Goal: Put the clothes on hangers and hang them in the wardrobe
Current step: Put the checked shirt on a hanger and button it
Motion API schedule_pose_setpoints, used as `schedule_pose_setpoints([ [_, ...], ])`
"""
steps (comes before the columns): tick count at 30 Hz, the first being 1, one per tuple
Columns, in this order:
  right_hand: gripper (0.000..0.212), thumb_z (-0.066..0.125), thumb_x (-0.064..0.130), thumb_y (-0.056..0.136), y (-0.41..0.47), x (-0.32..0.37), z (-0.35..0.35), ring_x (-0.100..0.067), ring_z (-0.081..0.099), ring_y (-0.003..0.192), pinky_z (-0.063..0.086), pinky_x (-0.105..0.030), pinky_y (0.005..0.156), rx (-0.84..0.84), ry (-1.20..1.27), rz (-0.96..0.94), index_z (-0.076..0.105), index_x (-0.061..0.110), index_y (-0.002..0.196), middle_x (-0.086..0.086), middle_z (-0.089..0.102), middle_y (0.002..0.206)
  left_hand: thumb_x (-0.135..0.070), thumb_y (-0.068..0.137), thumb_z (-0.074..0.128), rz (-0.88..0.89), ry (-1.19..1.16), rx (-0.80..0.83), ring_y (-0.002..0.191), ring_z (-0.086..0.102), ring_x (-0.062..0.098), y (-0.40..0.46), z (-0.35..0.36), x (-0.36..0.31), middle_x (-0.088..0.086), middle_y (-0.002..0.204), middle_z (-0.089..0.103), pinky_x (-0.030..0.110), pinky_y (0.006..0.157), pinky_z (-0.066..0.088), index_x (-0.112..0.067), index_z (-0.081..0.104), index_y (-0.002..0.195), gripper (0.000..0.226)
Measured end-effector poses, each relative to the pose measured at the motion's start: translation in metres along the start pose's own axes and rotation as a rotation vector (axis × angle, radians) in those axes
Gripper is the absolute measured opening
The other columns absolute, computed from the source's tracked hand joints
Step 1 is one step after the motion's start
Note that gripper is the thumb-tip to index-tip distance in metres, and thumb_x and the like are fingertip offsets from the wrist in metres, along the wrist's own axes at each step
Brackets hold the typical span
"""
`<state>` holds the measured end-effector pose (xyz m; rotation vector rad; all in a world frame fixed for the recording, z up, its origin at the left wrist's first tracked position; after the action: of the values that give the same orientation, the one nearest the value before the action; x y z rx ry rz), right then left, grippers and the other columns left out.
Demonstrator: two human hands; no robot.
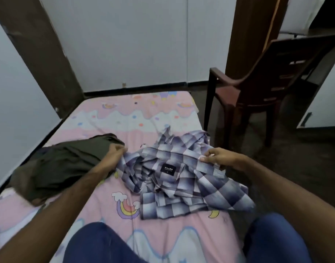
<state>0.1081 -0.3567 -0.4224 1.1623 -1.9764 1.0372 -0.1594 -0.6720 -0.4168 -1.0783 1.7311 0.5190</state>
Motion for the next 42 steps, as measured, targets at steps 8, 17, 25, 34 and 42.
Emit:
schedule_pose_setpoints([
  [8, 0.035, 0.078, 0.023, 0.089, -0.003, -0.042, 0.029, -0.015, 0.068, 0.109, 0.058, -0.035, 0.095, -0.316, 0.272, -0.046, 0.066, 0.024, 0.122, 0.002, 0.067, 0.122, -0.017, 0.094, 0.064, 0.237, 0.331, -0.001, 0.116, 0.053, 0.029, 0.035, 0.010, 0.015, 0.017, 0.124, 0.053, 0.040, 0.098, 0.045, -0.010, 0.050, 0.123, 0.033],
  [17, 0.023, 0.070, 0.017, 0.096, -0.006, -0.003, 0.039, -0.028, 0.071, 0.107, 0.057, -0.039, 0.096, 0.047, 0.259, -0.131, 0.073, 0.009, 0.117, -0.011, 0.074, 0.115, -0.044, 0.088, 0.058, 0.547, 0.940, 0.630, 0.130, 0.043, 0.015, 0.081, 0.064, -0.015, -0.009, 0.145, 0.046, 0.044, 0.105, 0.036, -0.042, 0.040, 0.141, 0.056],
  [25, 0.028, 0.060, 0.022, 0.101, -0.006, 0.026, -0.001, -0.021, 0.065, 0.087, 0.054, -0.032, 0.078, 0.232, 0.115, -0.216, 0.070, -0.003, 0.106, -0.013, 0.072, 0.096, -0.044, 0.097, 0.061, 0.677, 0.950, 0.898, 0.075, 0.052, 0.009, 0.067, 0.079, -0.032, -0.010, 0.084, 0.057, 0.033, 0.074, 0.044, -0.039, 0.040, 0.085, 0.024],
  [34, 0.042, 0.076, 0.039, 0.089, -0.002, 0.075, -0.003, -0.019, 0.066, 0.096, 0.052, -0.037, 0.078, -0.140, -0.569, -0.261, 0.051, 0.028, 0.120, 0.001, 0.069, 0.106, -0.038, 0.105, 0.045, 0.903, 1.045, 0.218, 0.069, 0.056, 0.028, 0.016, 0.033, -0.111, 0.005, 0.083, 0.065, 0.035, 0.059, 0.038, -0.020, 0.040, 0.108, 0.019],
  [42, 0.054, 0.042, 0.015, 0.099, -0.039, 0.240, -0.120, -0.034, 0.069, 0.079, 0.053, -0.044, 0.071, -0.531, -1.501, -0.533, 0.016, 0.029, 0.144, -0.008, 0.065, 0.104, -0.016, 0.104, 0.044, 1.122, 1.413, -0.091, 0.065, 0.061, 0.034, -0.026, -0.041, -0.271, 0.010, 0.100, 0.057, 0.043, 0.062, 0.051, -0.020, 0.038, 0.136, 0.033],
])
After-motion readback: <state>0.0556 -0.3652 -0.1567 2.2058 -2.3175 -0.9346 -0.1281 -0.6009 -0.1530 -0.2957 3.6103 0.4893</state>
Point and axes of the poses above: each hand's wrist, its own y-axis towards the middle knuckle, its own z-axis out of the palm, x = y × z, the point moved 2 cm from there along y, towards the middle knuckle
